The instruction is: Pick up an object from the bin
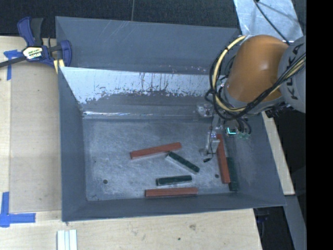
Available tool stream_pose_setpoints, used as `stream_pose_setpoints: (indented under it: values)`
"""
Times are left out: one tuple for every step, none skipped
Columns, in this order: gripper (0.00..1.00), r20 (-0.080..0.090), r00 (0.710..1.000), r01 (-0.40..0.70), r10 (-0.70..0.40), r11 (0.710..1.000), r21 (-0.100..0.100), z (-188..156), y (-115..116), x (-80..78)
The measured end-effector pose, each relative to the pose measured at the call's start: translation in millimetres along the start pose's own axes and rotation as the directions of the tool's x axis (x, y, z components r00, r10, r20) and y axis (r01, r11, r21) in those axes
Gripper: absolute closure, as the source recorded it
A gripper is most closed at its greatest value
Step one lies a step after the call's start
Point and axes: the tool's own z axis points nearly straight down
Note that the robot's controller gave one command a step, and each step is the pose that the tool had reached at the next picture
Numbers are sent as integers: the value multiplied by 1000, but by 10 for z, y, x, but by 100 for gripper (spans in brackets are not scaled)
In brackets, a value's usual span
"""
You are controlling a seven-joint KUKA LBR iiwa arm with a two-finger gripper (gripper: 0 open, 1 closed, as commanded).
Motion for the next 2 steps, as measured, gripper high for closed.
stream_pose_setpoints:
  values:
    - [0,6,966,258,-258,966,2,945,734,-350]
    - [100,12,966,257,-257,966,3,939,735,-360]
